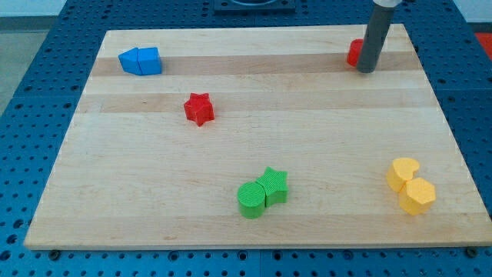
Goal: Push the red circle to the top right side of the board
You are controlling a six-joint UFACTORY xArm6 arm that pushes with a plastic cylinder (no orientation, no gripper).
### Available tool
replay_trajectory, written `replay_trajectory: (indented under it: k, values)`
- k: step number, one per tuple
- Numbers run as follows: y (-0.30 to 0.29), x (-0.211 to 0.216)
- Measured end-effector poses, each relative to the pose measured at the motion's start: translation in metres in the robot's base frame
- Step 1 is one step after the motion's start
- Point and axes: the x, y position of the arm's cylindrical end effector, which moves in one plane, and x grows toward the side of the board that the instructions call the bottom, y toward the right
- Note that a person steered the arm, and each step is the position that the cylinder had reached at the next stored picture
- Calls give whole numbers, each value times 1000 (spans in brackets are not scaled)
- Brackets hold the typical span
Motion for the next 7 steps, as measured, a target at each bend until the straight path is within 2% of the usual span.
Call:
replay_trajectory:
  k: [1,3,5,7]
  values:
    - [0,1]
    - [-3,30]
    - [-25,20]
    - [-11,-6]
